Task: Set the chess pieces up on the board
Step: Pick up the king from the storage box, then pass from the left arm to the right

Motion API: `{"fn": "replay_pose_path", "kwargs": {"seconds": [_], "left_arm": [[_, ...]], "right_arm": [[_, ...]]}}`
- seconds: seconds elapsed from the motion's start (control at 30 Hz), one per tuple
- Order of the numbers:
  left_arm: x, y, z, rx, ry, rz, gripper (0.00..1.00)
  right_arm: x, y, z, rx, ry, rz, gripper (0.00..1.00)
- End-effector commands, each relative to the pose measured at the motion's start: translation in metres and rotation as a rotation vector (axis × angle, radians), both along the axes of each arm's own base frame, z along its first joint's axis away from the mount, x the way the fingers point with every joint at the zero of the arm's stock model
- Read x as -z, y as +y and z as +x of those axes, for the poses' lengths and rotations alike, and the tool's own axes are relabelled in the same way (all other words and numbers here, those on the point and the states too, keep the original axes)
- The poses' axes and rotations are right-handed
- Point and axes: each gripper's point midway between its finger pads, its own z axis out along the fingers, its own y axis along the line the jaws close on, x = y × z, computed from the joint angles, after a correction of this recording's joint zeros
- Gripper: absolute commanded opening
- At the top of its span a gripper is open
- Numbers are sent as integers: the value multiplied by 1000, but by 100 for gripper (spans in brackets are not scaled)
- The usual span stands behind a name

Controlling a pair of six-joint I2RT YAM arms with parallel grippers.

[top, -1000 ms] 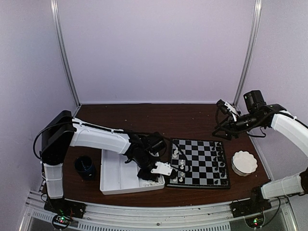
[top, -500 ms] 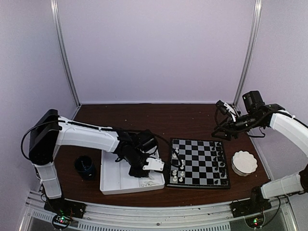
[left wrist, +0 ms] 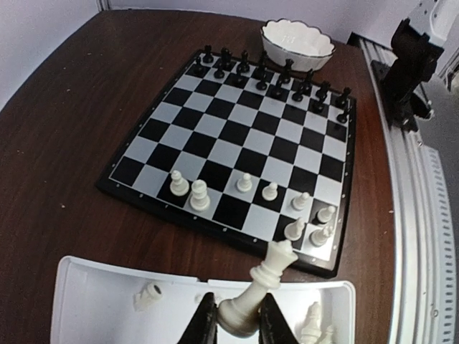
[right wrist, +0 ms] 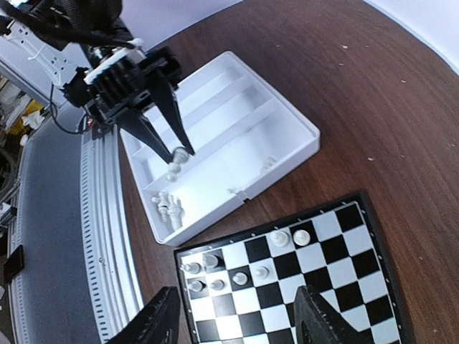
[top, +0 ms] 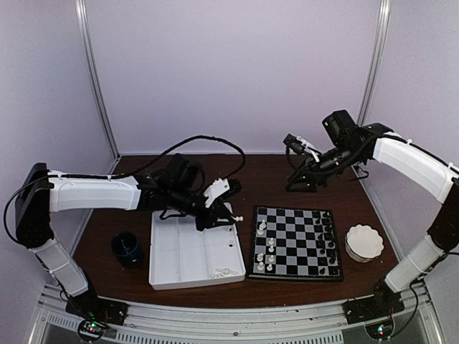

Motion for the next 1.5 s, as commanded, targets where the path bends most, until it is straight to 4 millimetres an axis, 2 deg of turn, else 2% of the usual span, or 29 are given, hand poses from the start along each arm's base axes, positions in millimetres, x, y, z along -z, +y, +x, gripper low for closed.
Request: {"fn": "replay_pose_path", "kwargs": {"seconds": [0.0, 0.07, 0.2, 0.43, 0.73, 0.87, 1.1, 1.47], "left_arm": [[-49, -19, -6, 12, 144, -292, 8], [-58, -16, -2, 5, 175, -358, 8], [-74, -13, 1, -5, 252, -471, 8], [-87, -14, -2, 4, 299, -546, 9], [-91, -16, -7, 33, 334, -569, 9], [-90, -16, -7, 34, 336, -567, 9], [-89, -17, -8, 43, 344, -568, 9], [-87, -18, -8, 47, 349, -561, 9]], "right_arm": [[-11, 40, -15, -62, 50, 12, 57], [-18, 57, -21, -85, 38, 14, 57], [-10, 83, -30, -143, 8, -64, 58], [-2, 104, -26, -144, -11, -95, 61], [-6, 118, -23, -137, -32, -102, 54], [-9, 124, -30, -165, -17, -80, 51], [-13, 129, -35, -185, -18, -65, 37], [-20, 134, -43, -221, 7, -21, 25]]}}
